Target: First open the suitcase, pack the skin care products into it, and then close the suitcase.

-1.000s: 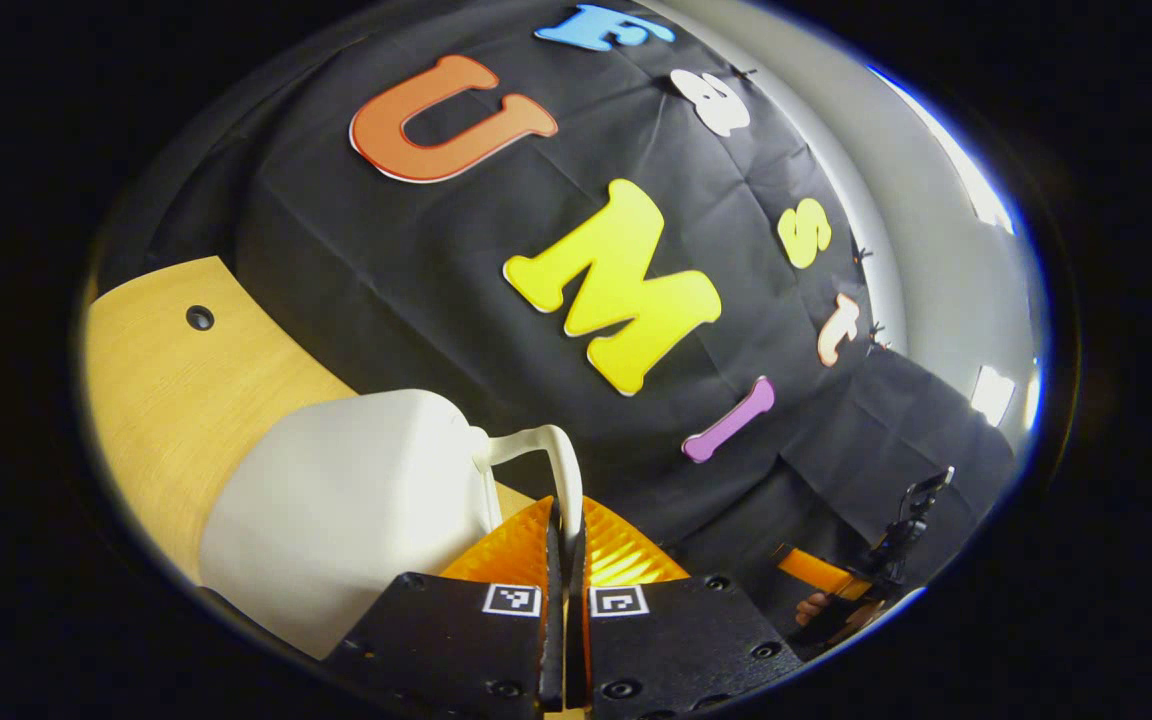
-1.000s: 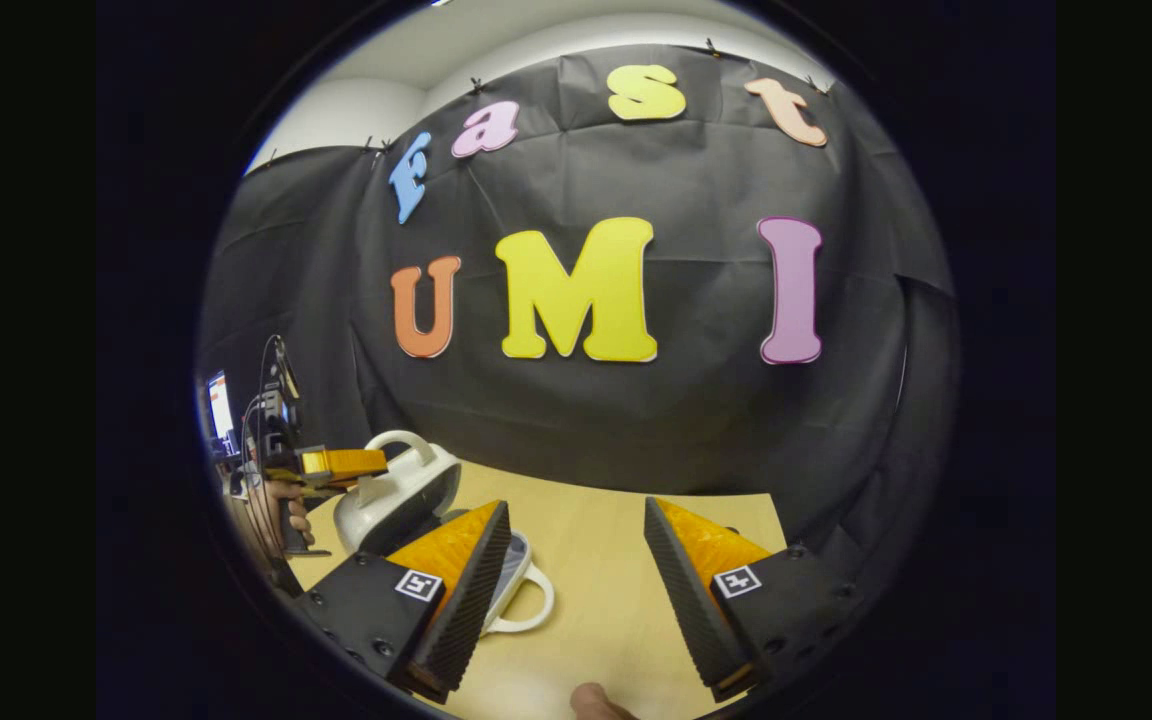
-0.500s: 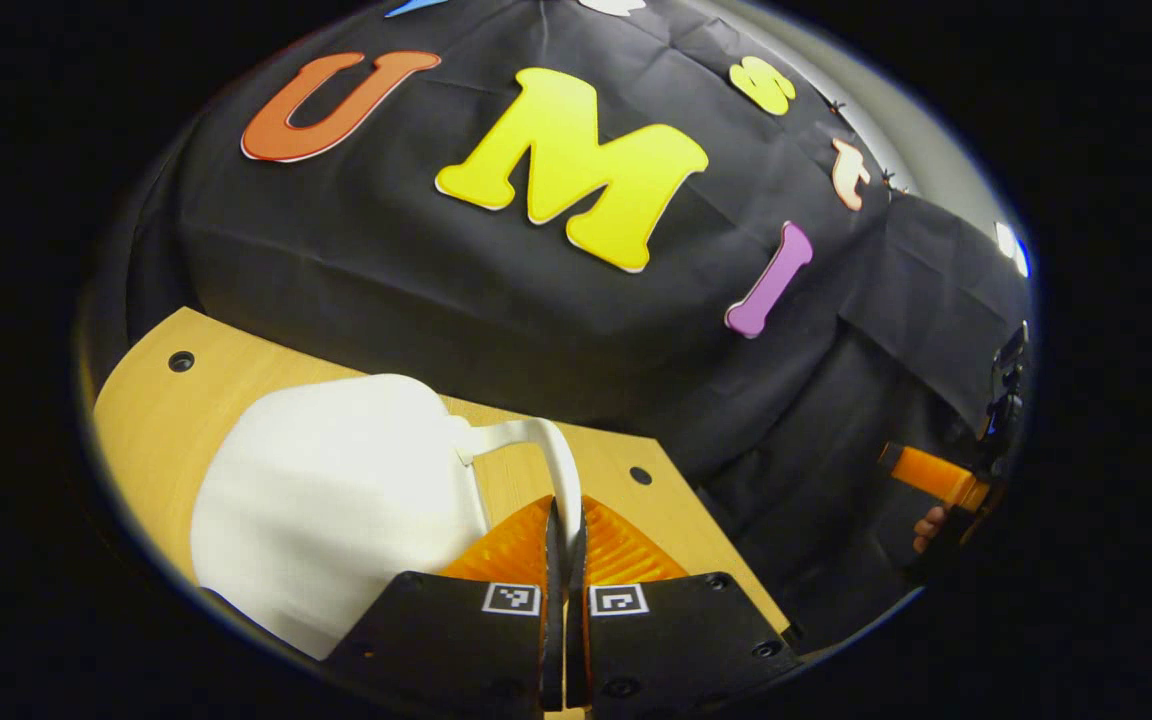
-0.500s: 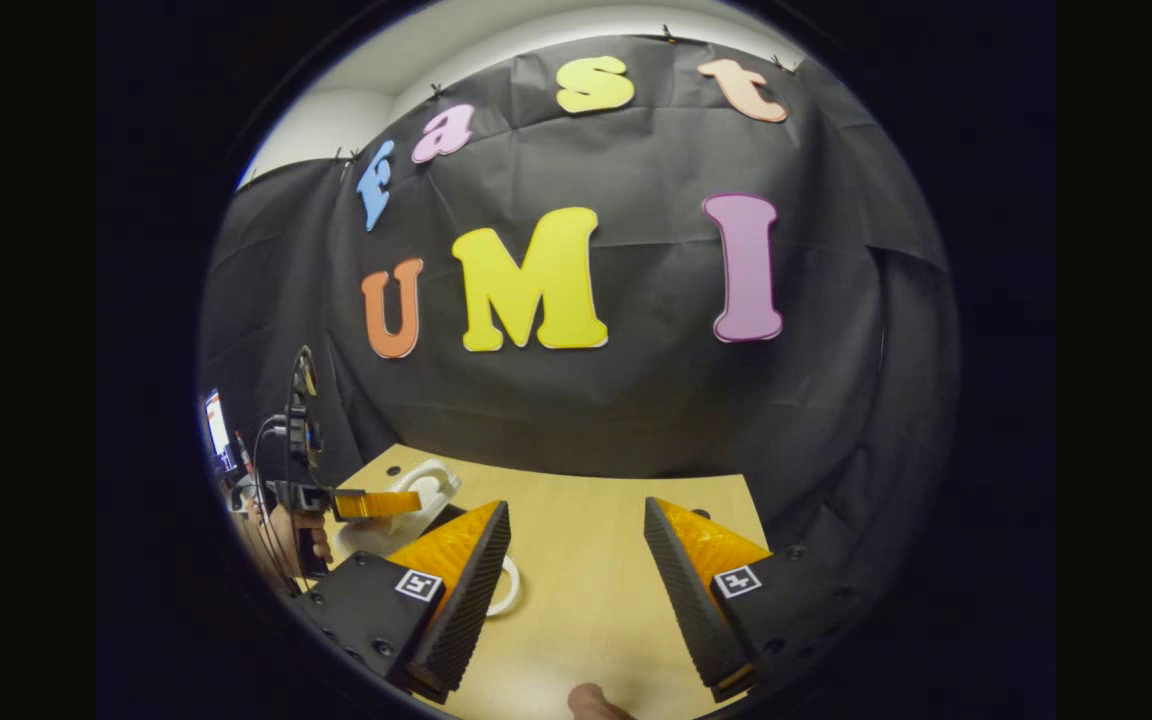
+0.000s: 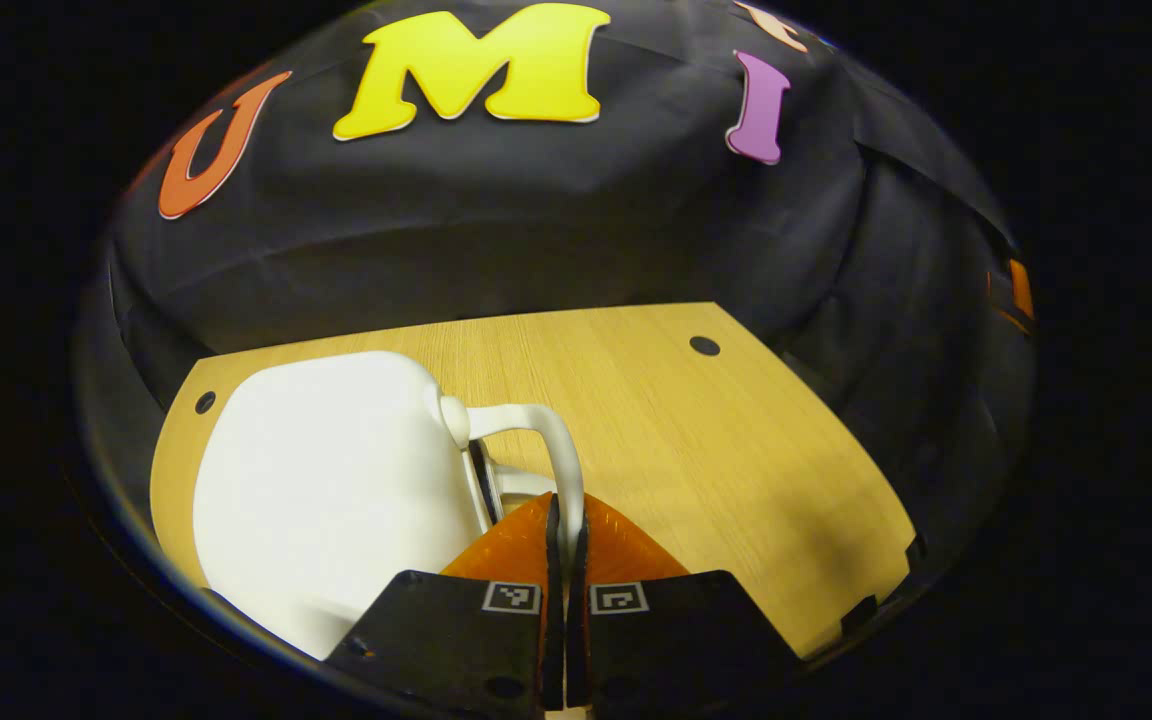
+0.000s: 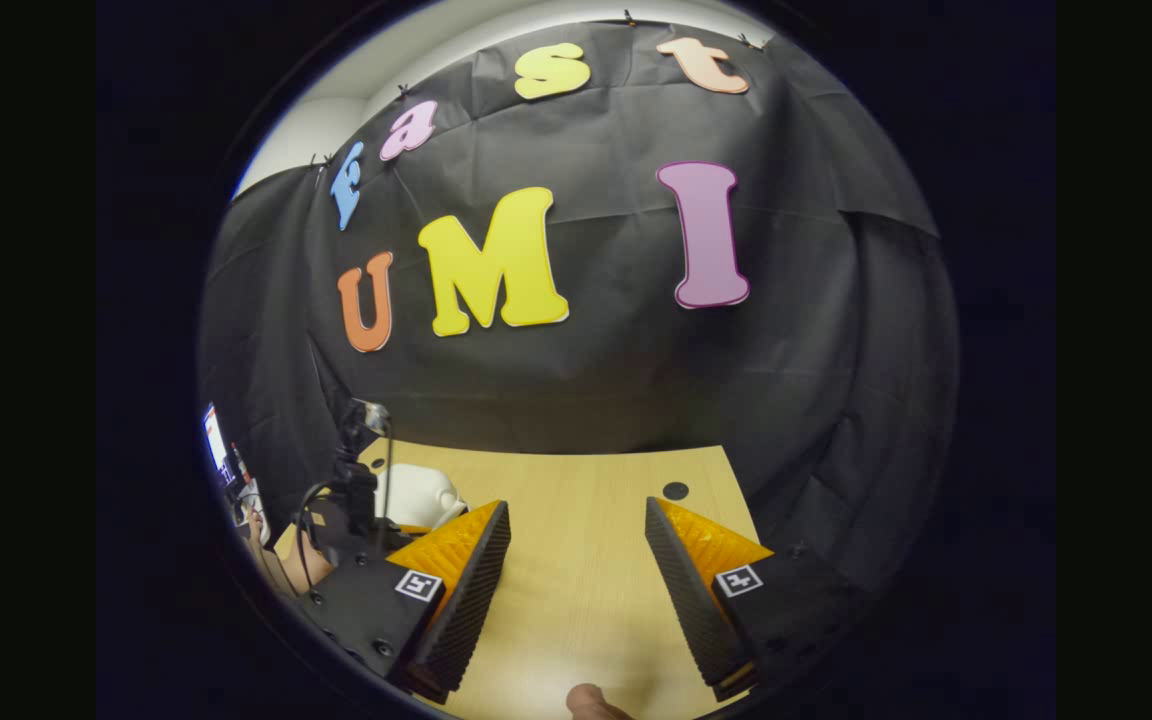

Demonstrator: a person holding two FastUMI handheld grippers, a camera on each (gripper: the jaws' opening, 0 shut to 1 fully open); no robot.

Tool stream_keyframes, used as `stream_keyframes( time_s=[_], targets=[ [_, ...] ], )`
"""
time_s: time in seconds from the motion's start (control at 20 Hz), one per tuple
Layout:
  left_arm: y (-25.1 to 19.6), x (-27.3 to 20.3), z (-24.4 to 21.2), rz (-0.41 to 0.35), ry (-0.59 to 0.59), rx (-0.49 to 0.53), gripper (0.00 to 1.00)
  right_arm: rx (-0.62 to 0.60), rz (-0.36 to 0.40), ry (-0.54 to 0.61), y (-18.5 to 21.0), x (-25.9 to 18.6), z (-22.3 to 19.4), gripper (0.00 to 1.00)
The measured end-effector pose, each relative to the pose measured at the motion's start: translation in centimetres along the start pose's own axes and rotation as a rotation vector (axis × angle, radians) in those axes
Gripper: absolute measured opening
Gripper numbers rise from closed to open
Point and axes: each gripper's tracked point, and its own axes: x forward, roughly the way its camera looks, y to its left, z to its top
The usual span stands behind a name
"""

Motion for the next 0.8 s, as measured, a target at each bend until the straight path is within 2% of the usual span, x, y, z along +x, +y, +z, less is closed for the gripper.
stream_keyframes(
  time_s=[0.25,0.3,0.45,0.6,0.65,0.7,0.75,0.8],
  targets=[
    [0.6,1.3,-1.1,0.094,0.075,0.130,0.04,-0.001,-0.023,0.026,-1.4,-0.3,-1.4,0.78],
    [0.7,1.4,-1.1,0.118,0.086,0.164,0.05,-0.001,-0.027,0.031,-1.6,-0.3,-1.7,0.80],
    [0.4,1.7,-1.5,0.180,0.127,0.316,0.07,0.005,-0.046,0.047,-2.1,-0.3,-2.4,0.80],
    [0.3,2.2,-2.1,0.227,0.152,0.411,0.14,-0.002,-0.066,0.053,-2.1,-0.3,-2.5,0.80],
    [-0.2,2.2,-2.5,0.219,0.149,0.405,0.22,-0.005,-0.073,0.053,-2.0,-0.3,-2.7,0.81],
    [-0.5,1.9,-2.2,0.213,0.131,0.386,0.39,-0.010,-0.080,0.047,-1.9,-0.4,-2.5,0.80],
    [-1.0,1.5,-1.9,0.208,0.103,0.360,0.47,-0.017,-0.088,0.036,-1.8,-0.5,-2.2,0.81],
    [-1.1,1.0,-1.2,0.204,0.077,0.335,0.65,-0.028,-0.101,0.022,-1.7,-0.7,-1.7,0.80]
  ],
)
